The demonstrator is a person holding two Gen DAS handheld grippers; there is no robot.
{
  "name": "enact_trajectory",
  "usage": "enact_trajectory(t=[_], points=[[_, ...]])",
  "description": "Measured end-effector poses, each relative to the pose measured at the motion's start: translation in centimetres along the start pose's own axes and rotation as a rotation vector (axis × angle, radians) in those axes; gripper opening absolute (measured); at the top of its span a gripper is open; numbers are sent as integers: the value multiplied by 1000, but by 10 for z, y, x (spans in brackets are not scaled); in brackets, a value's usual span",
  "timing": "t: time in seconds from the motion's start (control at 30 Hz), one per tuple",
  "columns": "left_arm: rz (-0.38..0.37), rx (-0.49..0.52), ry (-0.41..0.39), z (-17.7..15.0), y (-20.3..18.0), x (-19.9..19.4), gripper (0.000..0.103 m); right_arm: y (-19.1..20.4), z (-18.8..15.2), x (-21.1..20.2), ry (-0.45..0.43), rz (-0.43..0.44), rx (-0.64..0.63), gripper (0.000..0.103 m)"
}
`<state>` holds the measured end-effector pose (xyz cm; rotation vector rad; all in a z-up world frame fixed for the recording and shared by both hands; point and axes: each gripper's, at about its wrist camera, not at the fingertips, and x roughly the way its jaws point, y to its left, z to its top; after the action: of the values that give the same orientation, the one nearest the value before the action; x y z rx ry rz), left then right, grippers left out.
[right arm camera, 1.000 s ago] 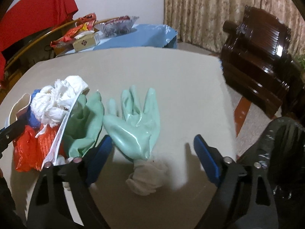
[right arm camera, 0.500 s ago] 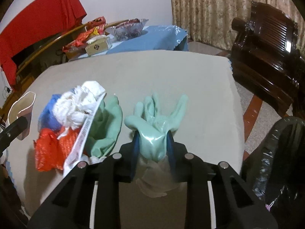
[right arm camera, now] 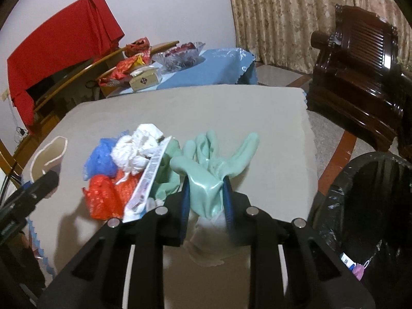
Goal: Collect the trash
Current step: 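Grasp the mint-green gloves with the right tool while the left tool carries the cup to the bin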
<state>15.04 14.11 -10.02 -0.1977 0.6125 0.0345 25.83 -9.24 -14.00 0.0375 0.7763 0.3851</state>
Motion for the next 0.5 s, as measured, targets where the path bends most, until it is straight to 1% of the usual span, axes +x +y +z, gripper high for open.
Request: enact_trajectory(t=[0.5], points=[[-53, 59, -11, 1, -42, -15, 75, -4, 0, -77, -105, 14, -9, 22]])
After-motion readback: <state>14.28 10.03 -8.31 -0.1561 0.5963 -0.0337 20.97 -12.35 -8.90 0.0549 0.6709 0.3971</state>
